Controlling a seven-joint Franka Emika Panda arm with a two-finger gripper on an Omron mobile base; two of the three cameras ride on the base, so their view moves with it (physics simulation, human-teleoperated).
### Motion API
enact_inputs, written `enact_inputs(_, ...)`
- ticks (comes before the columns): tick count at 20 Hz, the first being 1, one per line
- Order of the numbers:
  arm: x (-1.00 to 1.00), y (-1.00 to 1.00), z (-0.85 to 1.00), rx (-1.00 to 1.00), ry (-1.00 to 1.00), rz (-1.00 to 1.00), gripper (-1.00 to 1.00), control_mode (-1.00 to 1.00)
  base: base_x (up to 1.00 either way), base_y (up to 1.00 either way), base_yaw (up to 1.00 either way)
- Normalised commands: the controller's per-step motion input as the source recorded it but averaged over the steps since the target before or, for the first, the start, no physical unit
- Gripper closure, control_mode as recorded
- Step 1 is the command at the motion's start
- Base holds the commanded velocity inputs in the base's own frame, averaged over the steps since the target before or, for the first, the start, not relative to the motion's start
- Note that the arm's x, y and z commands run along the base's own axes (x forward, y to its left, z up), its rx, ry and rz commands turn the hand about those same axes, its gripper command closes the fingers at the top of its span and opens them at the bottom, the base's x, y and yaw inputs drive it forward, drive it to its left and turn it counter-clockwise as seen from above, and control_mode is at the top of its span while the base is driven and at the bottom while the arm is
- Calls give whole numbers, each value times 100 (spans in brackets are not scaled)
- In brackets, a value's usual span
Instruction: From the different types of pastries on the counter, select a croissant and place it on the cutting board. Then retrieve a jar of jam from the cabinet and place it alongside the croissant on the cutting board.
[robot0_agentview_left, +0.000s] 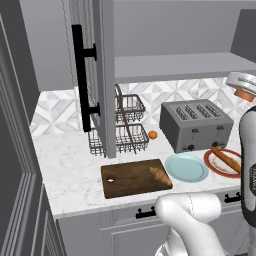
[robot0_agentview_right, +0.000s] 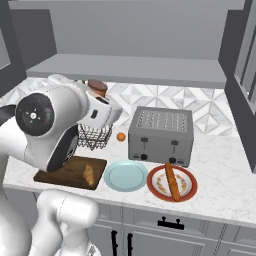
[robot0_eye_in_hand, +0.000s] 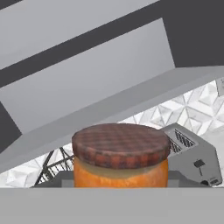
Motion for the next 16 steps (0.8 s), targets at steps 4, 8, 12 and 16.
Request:
enact_inputs(4, -100, 24, -5, 0, 8, 2, 100, -100, 0, 0, 0)
enact_inputs(8, -100, 77, -40, -5, 36, 10, 100, -100, 0, 0, 0)
enact_inputs(12, -90, 94, -58, -13, 42, 13, 100, -100, 0, 0, 0)
enact_inputs(16, -84, 81, -57, -6, 36, 11, 100, -100, 0, 0, 0)
